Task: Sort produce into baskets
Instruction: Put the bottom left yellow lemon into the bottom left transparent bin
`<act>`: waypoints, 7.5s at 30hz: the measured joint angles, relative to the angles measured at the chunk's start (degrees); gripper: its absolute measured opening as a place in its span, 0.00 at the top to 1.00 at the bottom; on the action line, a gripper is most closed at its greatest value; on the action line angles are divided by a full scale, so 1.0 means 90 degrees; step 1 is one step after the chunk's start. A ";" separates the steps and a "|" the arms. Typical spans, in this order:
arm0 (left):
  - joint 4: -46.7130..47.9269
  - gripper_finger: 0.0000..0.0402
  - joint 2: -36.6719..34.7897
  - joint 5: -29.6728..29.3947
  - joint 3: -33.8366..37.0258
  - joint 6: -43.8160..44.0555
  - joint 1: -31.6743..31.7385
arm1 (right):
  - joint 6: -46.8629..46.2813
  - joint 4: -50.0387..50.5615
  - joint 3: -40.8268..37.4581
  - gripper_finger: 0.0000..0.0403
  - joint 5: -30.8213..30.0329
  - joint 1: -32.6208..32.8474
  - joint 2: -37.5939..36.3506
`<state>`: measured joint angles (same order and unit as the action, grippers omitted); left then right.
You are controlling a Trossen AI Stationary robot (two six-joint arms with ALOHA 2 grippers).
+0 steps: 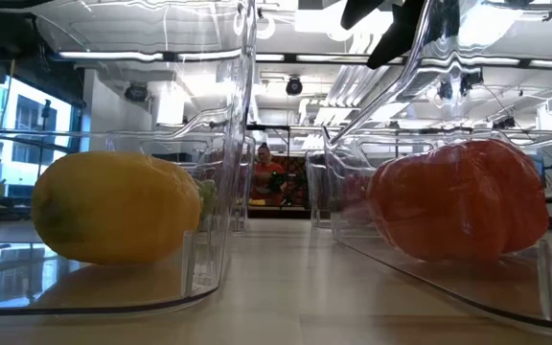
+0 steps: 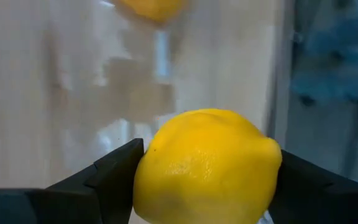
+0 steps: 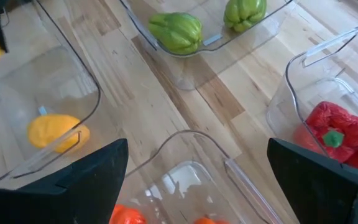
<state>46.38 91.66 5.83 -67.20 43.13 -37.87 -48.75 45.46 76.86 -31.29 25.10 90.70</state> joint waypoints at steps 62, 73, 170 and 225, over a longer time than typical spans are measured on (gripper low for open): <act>0.0177 0.05 -0.0458 0.1800 0.1582 0.4445 -0.2127 | -0.0197 0.0021 0.0000 0.07 -0.0194 0.0000 0.0000; -0.0374 0.05 0.0206 0.2563 0.1626 0.4455 -0.2112 | -0.0250 0.0021 0.0000 0.07 -0.0417 0.0000 0.0000; -0.0413 0.89 -0.0840 0.1535 0.1625 0.5762 -0.2109 | -0.0649 -0.0378 -0.0406 0.07 -0.0593 -0.0041 0.0000; -0.1562 0.28 0.0755 0.1927 0.1625 0.7695 -0.2091 | -0.0027 -0.0165 -0.0406 0.07 -0.0544 -0.0121 0.0002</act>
<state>32.32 98.45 23.18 -52.58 112.39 -56.69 -48.99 43.97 73.21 -36.18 24.01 90.72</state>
